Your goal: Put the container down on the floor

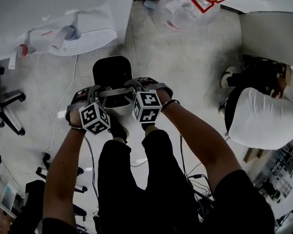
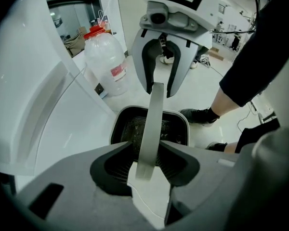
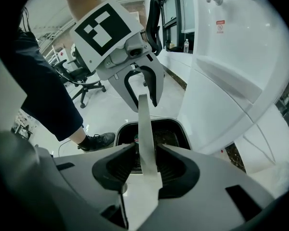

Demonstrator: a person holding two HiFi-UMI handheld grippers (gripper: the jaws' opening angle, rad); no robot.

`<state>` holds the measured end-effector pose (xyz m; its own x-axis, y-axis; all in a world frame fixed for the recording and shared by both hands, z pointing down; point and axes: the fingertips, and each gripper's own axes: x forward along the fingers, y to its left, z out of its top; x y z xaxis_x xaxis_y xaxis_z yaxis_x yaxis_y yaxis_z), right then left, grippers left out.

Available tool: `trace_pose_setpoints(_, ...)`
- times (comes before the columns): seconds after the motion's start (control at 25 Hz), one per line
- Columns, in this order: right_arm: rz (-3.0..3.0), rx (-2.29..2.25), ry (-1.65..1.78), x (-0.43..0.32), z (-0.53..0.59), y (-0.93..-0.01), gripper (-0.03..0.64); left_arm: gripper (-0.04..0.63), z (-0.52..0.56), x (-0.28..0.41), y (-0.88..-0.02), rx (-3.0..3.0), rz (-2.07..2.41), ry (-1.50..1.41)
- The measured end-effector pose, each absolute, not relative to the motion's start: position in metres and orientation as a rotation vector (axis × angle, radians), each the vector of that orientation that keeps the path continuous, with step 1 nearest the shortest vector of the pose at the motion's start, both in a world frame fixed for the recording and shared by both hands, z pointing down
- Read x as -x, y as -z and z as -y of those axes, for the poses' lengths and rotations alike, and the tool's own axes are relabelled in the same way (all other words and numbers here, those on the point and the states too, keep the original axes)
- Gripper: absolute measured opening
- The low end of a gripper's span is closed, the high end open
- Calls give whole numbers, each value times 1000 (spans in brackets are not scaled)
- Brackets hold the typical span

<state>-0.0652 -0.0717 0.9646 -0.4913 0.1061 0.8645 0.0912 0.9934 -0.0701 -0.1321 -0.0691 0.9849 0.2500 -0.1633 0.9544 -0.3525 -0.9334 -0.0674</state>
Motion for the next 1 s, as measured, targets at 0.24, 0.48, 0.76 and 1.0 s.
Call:
trace_pose_setpoints(0.24,2073,116,-36,60,76,-954,126,160,70,143,-973,-2297,570,-1748)
trace_pose_setpoints(0.48,2074,104,-53,59,74,-941,126,160,69,152,-957,-2265,611,-1746)
trace_pose_setpoints(0.76,2075,38,-60,47,76,-916,127,160,65,157,-931,-2248,693,-1704)
trace_pose_setpoints(1.0,2099,-69,-131,39,80,-875,126,160,60,156,-893,-2226,797,-1608)
